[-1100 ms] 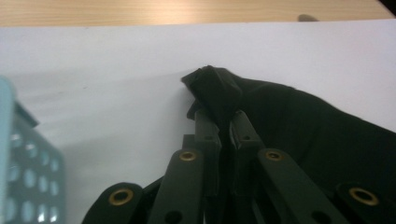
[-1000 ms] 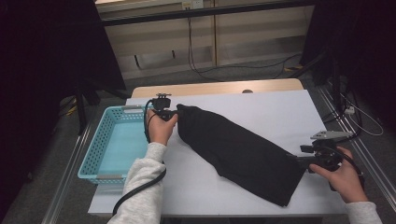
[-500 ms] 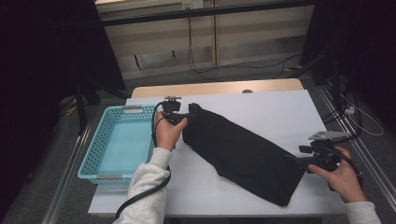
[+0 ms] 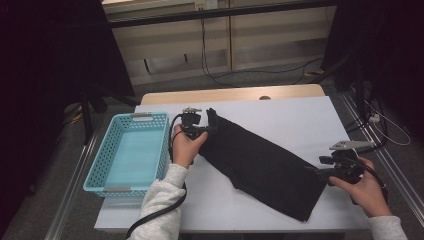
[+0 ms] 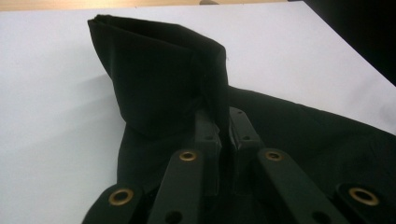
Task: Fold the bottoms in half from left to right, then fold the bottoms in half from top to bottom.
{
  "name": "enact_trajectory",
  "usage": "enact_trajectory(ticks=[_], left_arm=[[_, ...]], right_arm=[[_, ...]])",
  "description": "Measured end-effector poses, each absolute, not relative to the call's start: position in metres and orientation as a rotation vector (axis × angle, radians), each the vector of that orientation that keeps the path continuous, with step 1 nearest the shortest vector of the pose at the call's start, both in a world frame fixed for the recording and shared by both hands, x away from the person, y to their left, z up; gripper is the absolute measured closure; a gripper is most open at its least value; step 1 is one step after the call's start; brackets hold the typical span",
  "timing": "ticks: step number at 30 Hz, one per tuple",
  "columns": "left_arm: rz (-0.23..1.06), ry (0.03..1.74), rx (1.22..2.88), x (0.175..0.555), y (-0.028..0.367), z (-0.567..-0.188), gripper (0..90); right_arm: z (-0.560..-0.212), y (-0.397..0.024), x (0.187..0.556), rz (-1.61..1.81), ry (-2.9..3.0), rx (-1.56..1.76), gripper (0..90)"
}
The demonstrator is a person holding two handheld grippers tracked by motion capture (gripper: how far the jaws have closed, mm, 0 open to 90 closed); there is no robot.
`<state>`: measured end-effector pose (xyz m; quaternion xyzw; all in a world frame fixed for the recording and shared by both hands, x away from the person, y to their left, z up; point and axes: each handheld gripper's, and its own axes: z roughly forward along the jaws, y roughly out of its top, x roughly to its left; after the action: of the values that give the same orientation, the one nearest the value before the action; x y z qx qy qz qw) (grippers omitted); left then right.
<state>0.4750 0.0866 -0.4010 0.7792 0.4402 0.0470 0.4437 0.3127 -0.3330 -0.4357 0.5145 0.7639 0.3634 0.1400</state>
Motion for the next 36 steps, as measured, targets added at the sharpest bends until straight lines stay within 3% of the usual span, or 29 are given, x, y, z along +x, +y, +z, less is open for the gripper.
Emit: enact_trajectory(ticks=[36], left_arm=[[0.021,0.985,1.971,0.456,0.068,-0.408,84.8]], right_arm=[[-0.435,-0.329,0.311,1.046,2.224,1.466,26.1]])
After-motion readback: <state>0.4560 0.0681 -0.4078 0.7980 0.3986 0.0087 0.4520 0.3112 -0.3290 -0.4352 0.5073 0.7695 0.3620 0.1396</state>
